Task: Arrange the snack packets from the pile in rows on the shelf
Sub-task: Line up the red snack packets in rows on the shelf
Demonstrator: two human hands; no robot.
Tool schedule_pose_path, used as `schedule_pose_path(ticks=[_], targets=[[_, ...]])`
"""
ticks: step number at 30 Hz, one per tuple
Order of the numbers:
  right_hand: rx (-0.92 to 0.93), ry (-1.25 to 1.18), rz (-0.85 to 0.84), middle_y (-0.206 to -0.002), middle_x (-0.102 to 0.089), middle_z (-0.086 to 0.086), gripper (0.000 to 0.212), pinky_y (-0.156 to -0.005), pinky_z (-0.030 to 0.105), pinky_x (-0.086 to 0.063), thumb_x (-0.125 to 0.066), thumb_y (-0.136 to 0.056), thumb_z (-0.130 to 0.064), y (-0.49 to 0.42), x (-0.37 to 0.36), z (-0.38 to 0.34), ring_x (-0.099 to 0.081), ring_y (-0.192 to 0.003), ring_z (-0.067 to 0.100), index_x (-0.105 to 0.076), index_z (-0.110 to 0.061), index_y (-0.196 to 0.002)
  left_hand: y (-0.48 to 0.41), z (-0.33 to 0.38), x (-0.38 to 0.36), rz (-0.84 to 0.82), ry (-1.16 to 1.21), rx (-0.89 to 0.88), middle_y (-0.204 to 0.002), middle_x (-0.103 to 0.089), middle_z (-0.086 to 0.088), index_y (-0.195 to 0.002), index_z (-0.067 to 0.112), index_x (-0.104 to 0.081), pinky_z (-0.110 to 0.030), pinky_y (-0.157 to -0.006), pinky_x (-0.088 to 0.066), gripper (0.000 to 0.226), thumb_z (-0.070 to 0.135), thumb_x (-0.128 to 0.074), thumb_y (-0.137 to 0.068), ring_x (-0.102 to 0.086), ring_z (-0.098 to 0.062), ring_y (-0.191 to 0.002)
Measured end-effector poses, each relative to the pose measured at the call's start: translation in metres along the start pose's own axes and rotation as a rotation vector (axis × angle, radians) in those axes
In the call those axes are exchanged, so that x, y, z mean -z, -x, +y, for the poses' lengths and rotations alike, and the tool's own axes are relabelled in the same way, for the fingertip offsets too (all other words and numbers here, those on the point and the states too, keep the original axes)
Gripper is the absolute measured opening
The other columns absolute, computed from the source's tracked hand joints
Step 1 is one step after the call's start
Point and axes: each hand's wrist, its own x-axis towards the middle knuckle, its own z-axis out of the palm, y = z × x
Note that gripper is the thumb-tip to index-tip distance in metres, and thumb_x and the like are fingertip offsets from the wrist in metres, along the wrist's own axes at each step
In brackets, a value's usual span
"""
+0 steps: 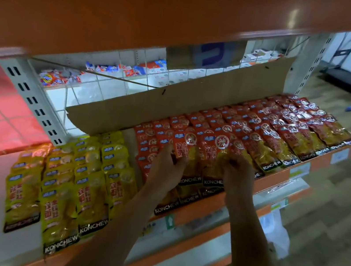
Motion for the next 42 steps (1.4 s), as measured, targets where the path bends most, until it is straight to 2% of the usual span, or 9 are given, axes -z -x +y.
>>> schedule_pose_path(ticks=[7, 12, 15, 17, 20, 25, 30, 35, 42], targets=[[0.051, 0.05, -0.168, -0.064, -0.06, -0.003, 0.03, -0.051, 0.023, -0.039, -0.049, -0.085, 0.004, -0.029, 0.019, 0.008, -0.05, -0.052, 0.004, -0.063, -0.02, -0.072, 0.002, 0.011, -0.015, 0.033, -0.117, 0.011, -0.083, -0.053, 0.021, -0.136, 0.027, -0.038, -0.011, -0.047, -0.044, 0.046, 0.03, -0.057, -0.093, -0.054, 0.006, -0.063], [0.089, 0.211, -0.312, -0.081, -0.066, 0.007, 0.021, -0.061, 0.032, -0.048, -0.051, -0.088, -0.001, -0.04, 0.027, 0.015, -0.06, -0.069, 0.022, -0.066, -0.014, -0.088, 0.017, 0.019, -0.032, 0.109, -0.215, -0.008, -0.097, -0.064, 0.005, -0.134, 0.021, -0.04, -0.037, -0.073, -0.056, 0.045, 0.028, -0.058, -0.094, -0.065, -0.014, -0.079], [0.15, 0.26, -0.327, -0.07, -0.062, -0.001, 0.012, -0.055, 0.025, -0.041, -0.056, -0.09, -0.01, -0.043, 0.031, 0.019, -0.056, -0.06, 0.013, -0.065, -0.013, -0.083, 0.025, 0.019, -0.037, 0.189, -0.296, 0.001, -0.114, -0.063, -0.001, -0.137, 0.017, -0.041, -0.034, -0.086, -0.052, 0.048, 0.024, -0.058, -0.093, -0.063, -0.02, -0.098], [0.184, 0.285, -0.318, -0.065, -0.059, -0.005, 0.009, -0.051, 0.022, -0.037, -0.058, -0.091, -0.016, -0.045, 0.033, 0.021, -0.051, -0.056, 0.008, -0.065, -0.016, -0.085, 0.031, 0.019, -0.041, 0.229, -0.328, 0.001, -0.11, -0.062, 0.002, -0.136, 0.015, -0.043, -0.021, -0.076, -0.047, 0.047, 0.019, -0.06, -0.092, -0.062, -0.015, -0.092], [0.252, 0.379, -0.341, -0.067, -0.058, -0.001, 0.012, -0.052, 0.024, -0.038, -0.057, -0.092, -0.015, -0.049, 0.035, 0.023, -0.051, -0.057, 0.01, -0.067, -0.01, -0.096, 0.04, 0.019, -0.044, 0.274, -0.446, 0.023, -0.103, -0.065, -0.001, -0.132, 0.014, -0.046, -0.021, -0.066, -0.04, 0.041, 0.02, -0.057, -0.093, -0.058, -0.013, -0.079], [0.341, 0.468, -0.411, -0.086, -0.065, 0.008, 0.02, -0.067, 0.033, -0.049, -0.054, -0.094, -0.012, -0.051, 0.037, 0.023, -0.061, -0.075, 0.023, -0.065, -0.008, -0.111, 0.048, 0.023, -0.05, 0.372, -0.651, 0.084, -0.11, -0.066, -0.005, -0.125, 0.016, -0.052, -0.027, -0.076, -0.047, 0.036, 0.033, -0.057, -0.093, -0.065, -0.021, -0.094], [0.326, 0.423, -0.444, -0.117, -0.058, 0.015, 0.031, -0.085, 0.034, -0.043, -0.049, -0.095, -0.014, -0.049, 0.039, 0.019, -0.055, -0.105, 0.031, -0.057, -0.009, -0.125, 0.047, 0.03, -0.054, 0.389, -0.716, 0.16, -0.109, -0.067, -0.003, -0.122, 0.018, -0.056, -0.033, -0.081, -0.053, 0.04, 0.046, -0.054, -0.094, -0.066, -0.02, -0.093], [0.321, 0.454, -0.435, -0.119, -0.055, 0.018, 0.032, -0.082, 0.033, -0.038, -0.052, -0.091, -0.009, -0.042, 0.034, 0.016, -0.052, -0.108, 0.034, -0.055, -0.004, -0.123, 0.047, 0.029, -0.054, 0.383, -0.753, 0.254, -0.122, -0.059, -0.006, -0.121, 0.016, -0.056, -0.033, -0.08, -0.053, 0.031, 0.026, -0.059, -0.092, -0.064, -0.024, -0.099], [0.512, 0.437, -0.44, -0.118, -0.062, 0.004, 0.028, -0.084, 0.026, -0.038, -0.059, -0.089, -0.018, -0.01, -0.002, 0.007, -0.054, -0.111, 0.022, -0.063, -0.016, -0.117, 0.062, 0.025, -0.019, 0.471, -0.746, 0.139, -0.109, -0.064, -0.005, -0.121, 0.022, -0.057, -0.033, -0.076, -0.05, 0.032, 0.04, -0.049, -0.095, -0.063, -0.026, -0.098]])
